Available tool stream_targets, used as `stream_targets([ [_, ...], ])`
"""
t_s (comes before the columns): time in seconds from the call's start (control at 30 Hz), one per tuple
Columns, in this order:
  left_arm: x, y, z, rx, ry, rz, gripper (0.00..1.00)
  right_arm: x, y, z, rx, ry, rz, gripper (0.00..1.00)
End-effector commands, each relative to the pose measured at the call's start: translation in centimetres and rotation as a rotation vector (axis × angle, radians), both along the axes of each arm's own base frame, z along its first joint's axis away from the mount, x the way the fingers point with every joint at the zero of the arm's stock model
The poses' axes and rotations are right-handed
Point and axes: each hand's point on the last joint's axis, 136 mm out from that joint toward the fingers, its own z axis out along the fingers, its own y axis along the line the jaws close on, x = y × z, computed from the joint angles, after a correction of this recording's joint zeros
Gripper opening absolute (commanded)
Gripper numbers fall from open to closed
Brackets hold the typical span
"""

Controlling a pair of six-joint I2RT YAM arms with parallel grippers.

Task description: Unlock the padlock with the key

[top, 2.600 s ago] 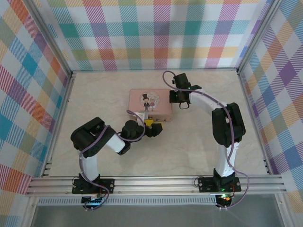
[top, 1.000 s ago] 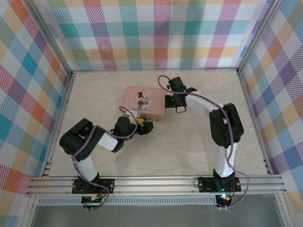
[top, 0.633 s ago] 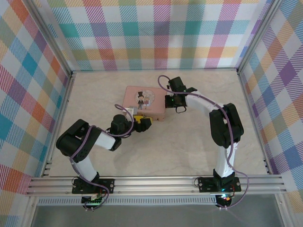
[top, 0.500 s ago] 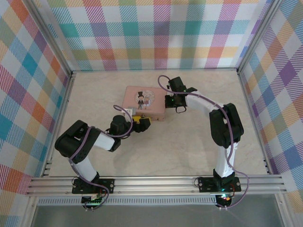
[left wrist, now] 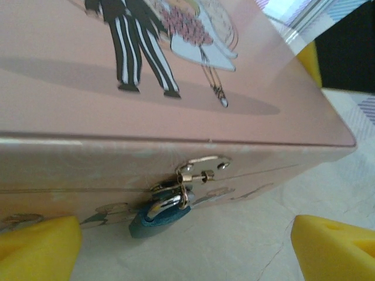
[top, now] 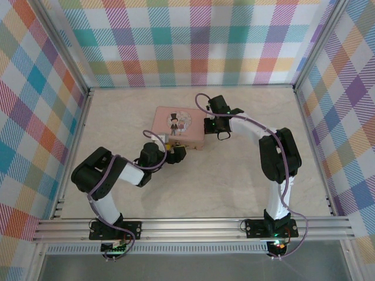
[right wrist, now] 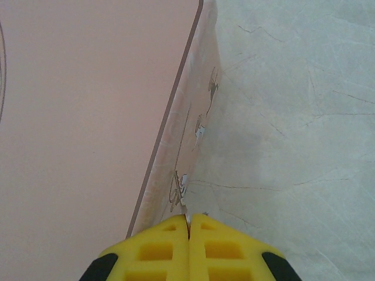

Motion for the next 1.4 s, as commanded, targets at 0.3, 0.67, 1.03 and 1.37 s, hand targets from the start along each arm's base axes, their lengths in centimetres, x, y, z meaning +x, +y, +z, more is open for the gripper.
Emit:
stream_targets([
  [0.3,1.2,-3.8,2.3,-0.092,-0.104,-0.093,0.92,-1.0,2.2,-0.2,0.036,0.032,0.040,0.00],
  [0.67,1.0,-3.8,3.8,-0.189,-0.082,-0.162,0.78,-1.2,1.9,-0.8,0.027,0.038,0.031,0.00],
  [1.03,0.9,-3.4,4.3,-0.291,-0.062,-0.205,0.65,-1.3,1.8,-0.8,0.026,0.036,0.030,0.00],
  [1.37,0.0,-2.7,5.0,-0.328,-0.082,-0.218,0.61,-1.0,1.7,-0.9,0.019,0.028,0.030,0.00],
])
